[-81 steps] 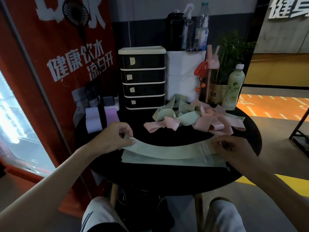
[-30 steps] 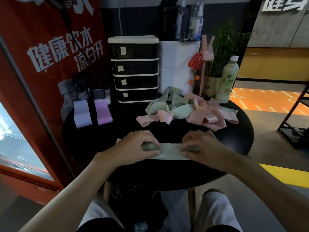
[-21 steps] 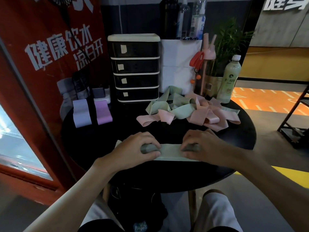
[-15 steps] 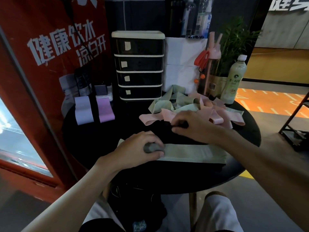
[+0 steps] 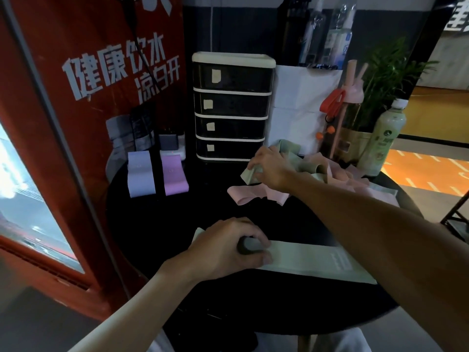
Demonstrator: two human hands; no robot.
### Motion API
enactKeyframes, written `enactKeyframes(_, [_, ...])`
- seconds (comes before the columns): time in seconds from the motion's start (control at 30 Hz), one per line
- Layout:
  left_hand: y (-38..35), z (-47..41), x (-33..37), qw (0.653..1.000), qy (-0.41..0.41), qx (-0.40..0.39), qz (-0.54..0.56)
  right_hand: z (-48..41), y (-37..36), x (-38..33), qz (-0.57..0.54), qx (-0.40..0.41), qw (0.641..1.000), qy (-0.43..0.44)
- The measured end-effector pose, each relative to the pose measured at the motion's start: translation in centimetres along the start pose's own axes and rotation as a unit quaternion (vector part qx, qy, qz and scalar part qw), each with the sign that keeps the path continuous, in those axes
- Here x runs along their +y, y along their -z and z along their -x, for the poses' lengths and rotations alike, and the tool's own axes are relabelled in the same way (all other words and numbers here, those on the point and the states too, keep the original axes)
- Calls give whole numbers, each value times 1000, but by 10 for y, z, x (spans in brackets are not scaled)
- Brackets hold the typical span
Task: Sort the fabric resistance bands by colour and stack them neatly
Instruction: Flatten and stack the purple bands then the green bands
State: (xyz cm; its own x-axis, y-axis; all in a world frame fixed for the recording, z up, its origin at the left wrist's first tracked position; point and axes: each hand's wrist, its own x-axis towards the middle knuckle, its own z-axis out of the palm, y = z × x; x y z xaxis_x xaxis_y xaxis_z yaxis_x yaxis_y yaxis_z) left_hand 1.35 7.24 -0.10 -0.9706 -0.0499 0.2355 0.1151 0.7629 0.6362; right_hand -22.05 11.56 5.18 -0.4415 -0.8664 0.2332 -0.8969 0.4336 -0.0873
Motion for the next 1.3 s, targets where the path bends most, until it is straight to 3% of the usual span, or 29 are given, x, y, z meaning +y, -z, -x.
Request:
enactKeyframes(0.27, [-1, 1, 2, 999, -3, 5, -36, 0, 20, 0, -153, 105, 983, -2])
enactKeyframes(0.5, [11, -4, 14, 999, 18, -27, 12, 21, 61, -7, -268, 195, 942, -51])
enactKeyframes(0.8, [36, -21, 51, 998, -13, 49, 22, 58, 116, 4, -292, 311, 903, -47])
enactKeyframes(1.07, [71, -76, 116, 977, -68, 188, 76, 79, 155, 1, -345, 392, 851, -57])
enactKeyframes(1.3, [79, -104, 152, 963, -79, 185, 181, 97, 173, -19, -387, 397, 831, -41])
